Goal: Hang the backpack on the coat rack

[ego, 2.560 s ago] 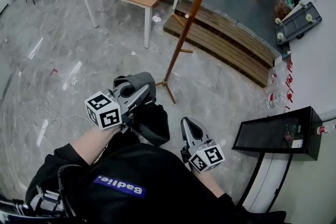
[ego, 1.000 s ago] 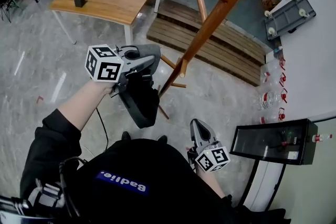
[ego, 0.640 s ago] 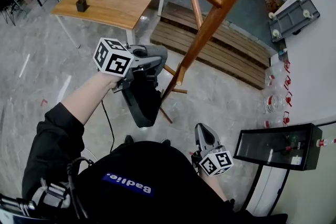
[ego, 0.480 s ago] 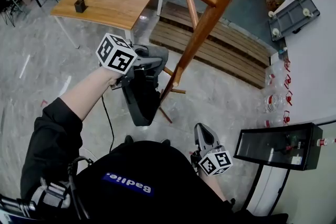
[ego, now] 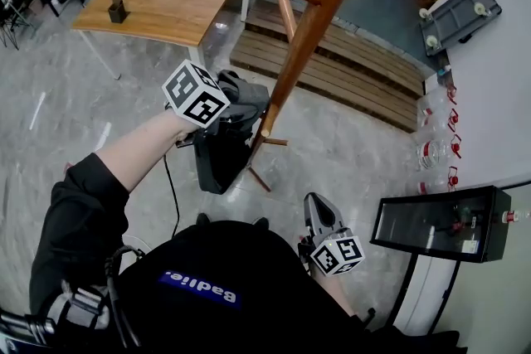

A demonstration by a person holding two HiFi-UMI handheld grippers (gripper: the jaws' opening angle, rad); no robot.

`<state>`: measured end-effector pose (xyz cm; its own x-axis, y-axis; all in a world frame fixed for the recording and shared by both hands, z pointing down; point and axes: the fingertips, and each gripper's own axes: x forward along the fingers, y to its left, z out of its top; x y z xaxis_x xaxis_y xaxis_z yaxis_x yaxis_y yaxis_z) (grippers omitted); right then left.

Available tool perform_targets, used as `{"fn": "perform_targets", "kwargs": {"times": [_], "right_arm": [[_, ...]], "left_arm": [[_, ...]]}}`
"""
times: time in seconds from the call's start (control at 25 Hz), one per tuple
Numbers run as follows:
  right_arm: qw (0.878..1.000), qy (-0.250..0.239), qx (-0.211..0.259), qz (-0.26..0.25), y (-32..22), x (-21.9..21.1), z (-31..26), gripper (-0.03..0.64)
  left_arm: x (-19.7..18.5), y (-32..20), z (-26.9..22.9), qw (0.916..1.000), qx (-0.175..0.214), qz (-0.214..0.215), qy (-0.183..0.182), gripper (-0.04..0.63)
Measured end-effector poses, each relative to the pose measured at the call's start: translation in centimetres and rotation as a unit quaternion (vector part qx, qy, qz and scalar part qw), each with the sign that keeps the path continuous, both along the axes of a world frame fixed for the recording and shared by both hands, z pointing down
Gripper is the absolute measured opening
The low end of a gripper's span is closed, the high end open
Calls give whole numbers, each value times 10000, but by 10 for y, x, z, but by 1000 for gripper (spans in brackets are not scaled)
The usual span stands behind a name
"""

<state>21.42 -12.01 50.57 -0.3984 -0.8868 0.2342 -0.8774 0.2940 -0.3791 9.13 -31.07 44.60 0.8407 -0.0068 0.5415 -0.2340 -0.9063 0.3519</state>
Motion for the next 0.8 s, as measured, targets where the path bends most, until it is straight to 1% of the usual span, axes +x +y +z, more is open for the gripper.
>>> {"fn": "perform_targets", "kwargs": {"times": [0.16,0.36,0.64,0.8], "right_arm": [[10000,4,-24,10,1,1,2,8],[10000,-5,-77,26,3,3,6,8],[9999,-7,-109,-36,5,-2,9,8],[9999,1,-135,-48,8,-3,11,7]], "left_arm": [[-2,3,18,9998,-116,19,-188,34],[-3,15,39,9988,-210,195,-404,34],[-4,15,57,9986,-350,109,-391,34],[-4,12,67,9989,-356,11,-306,35]]}}
